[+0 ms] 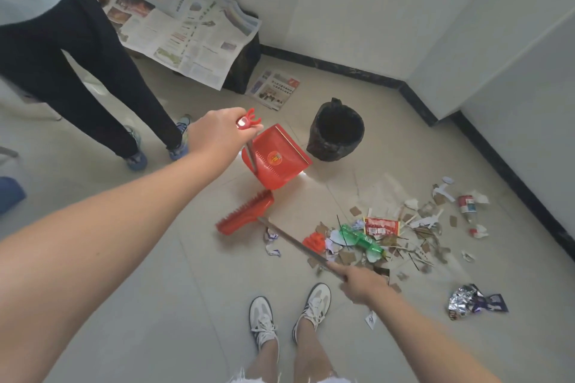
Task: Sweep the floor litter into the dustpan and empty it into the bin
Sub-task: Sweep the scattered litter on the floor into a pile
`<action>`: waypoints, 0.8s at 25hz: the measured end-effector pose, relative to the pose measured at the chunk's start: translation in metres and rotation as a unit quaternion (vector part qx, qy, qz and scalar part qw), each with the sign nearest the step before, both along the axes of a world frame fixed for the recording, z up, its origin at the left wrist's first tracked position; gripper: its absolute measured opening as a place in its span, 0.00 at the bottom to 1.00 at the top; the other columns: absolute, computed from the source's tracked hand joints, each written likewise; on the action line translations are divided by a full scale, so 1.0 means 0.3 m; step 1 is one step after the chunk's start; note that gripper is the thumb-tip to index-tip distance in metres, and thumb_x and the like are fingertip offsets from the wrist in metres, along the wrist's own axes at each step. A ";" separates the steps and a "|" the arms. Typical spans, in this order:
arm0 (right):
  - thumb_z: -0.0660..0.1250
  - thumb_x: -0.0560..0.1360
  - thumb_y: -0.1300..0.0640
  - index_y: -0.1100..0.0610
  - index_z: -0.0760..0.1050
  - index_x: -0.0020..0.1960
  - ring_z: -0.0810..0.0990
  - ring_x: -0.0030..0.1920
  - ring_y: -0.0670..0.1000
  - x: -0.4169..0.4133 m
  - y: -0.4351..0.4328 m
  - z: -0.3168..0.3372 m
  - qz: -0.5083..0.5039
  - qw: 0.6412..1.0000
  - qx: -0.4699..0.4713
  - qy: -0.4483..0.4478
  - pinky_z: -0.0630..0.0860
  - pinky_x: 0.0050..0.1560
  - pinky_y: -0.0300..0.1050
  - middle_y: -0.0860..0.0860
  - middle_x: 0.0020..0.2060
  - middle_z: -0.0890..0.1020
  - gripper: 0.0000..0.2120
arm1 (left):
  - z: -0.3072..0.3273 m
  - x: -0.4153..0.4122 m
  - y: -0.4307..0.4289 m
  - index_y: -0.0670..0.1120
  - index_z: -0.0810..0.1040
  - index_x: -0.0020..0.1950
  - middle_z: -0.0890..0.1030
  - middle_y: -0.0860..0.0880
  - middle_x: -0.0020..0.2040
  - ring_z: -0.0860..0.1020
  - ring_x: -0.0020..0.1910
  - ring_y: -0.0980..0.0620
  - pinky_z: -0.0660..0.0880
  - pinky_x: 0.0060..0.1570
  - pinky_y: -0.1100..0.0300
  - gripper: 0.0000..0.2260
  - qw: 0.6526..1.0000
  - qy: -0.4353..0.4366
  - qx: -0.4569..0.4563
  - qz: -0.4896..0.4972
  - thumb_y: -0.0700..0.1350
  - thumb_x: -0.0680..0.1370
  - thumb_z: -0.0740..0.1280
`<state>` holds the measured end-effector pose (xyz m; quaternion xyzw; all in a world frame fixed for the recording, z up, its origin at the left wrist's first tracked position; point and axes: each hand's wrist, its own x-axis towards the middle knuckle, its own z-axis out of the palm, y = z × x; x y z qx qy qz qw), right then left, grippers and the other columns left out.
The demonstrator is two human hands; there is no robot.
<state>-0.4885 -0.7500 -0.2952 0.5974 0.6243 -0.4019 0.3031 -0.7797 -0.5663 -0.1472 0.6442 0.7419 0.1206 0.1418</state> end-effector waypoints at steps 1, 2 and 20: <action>0.53 0.80 0.54 0.34 0.55 0.74 0.78 0.52 0.52 -0.052 0.028 -0.048 -0.011 1.000 -0.016 0.004 0.75 0.52 0.45 0.51 0.67 0.75 0.26 | -0.020 -0.004 -0.001 0.48 0.75 0.39 0.81 0.50 0.41 0.76 0.43 0.46 0.64 0.35 0.57 0.19 1.000 0.003 0.004 -0.002 0.64 0.75 0.65; 0.52 0.80 0.55 0.36 0.56 0.75 0.78 0.56 0.53 -0.093 0.048 -0.083 0.001 1.000 -0.027 0.001 0.75 0.56 0.46 0.52 0.70 0.73 0.26 | -0.037 -0.010 -0.006 0.46 0.75 0.40 0.81 0.50 0.40 0.75 0.42 0.46 0.65 0.35 0.57 0.20 1.000 0.008 0.007 -0.005 0.64 0.75 0.65; 0.56 0.76 0.48 0.20 0.57 0.64 0.78 0.57 0.46 0.711 -0.144 0.348 -0.113 0.974 0.058 -0.185 0.74 0.53 0.42 0.37 0.59 0.78 0.25 | -0.067 0.082 -0.117 0.56 0.82 0.48 0.79 0.52 0.39 0.79 0.44 0.48 0.62 0.33 0.58 0.14 0.984 0.037 -0.069 -0.159 0.64 0.73 0.67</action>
